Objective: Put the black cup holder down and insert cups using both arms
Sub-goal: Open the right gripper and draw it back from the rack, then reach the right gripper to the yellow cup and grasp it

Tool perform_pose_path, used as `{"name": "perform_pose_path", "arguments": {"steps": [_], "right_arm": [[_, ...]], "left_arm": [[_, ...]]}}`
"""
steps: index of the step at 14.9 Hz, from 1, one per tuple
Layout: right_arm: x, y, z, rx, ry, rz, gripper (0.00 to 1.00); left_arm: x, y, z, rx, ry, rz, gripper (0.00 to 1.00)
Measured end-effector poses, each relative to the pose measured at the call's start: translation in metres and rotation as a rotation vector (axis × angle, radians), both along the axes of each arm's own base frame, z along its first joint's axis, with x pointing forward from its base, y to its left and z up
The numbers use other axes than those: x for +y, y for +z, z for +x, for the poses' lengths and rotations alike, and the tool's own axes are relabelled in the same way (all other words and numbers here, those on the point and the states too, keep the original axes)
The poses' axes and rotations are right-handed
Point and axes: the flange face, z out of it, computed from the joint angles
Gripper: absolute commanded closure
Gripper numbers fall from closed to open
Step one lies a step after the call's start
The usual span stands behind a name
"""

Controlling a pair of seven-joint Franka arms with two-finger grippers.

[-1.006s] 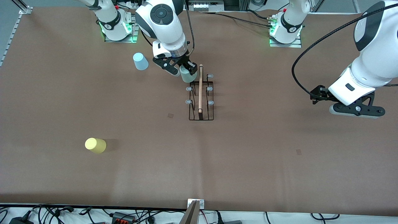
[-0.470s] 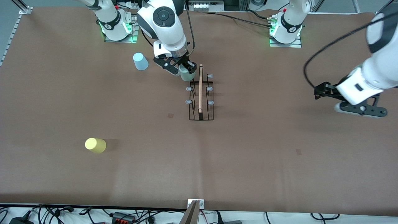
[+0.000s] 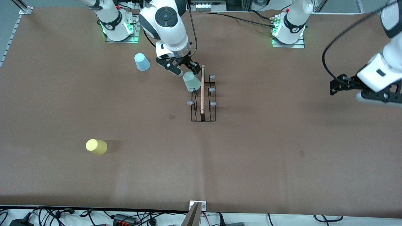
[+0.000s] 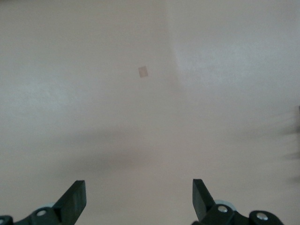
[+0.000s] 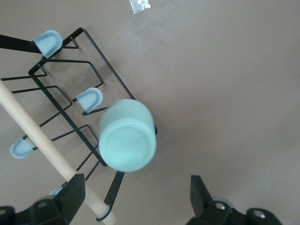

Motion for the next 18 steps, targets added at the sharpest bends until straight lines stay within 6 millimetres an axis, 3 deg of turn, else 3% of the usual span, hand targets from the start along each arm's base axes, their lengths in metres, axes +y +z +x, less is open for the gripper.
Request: {"name": "perform_pose_path", "arguments": {"steps": [4,7,12,15,18], "right_arm": [[-0.009,0.021,0.014,-0.037,-0.010,0.022,0.00],[-0.050,0.044,0.047,-0.078,0.033,0.018,0.00],[-0.166,0.053,0.113,-0.058,0.222,-0.042,0.00],[-0.259,0.044,0.152,-0.052,0.357,-0.055,0.00],[-0.349,0.030,0.177,-0.054,0.494,-0.058,0.00]], "left_arm": [[0.005,0.007,-0.021,0.010,0.010,0.004,0.00],[0.009,0.008,-0.019,0.019,0.017,0.002,0.00],[0.007,0.010,-0.020,0.026,0.014,0.002,0.00],[0.005,0.010,-0.020,0.027,0.011,0.002,0.00],[0.005,0.010,-0.020,0.027,0.011,0.002,0.00]]}}
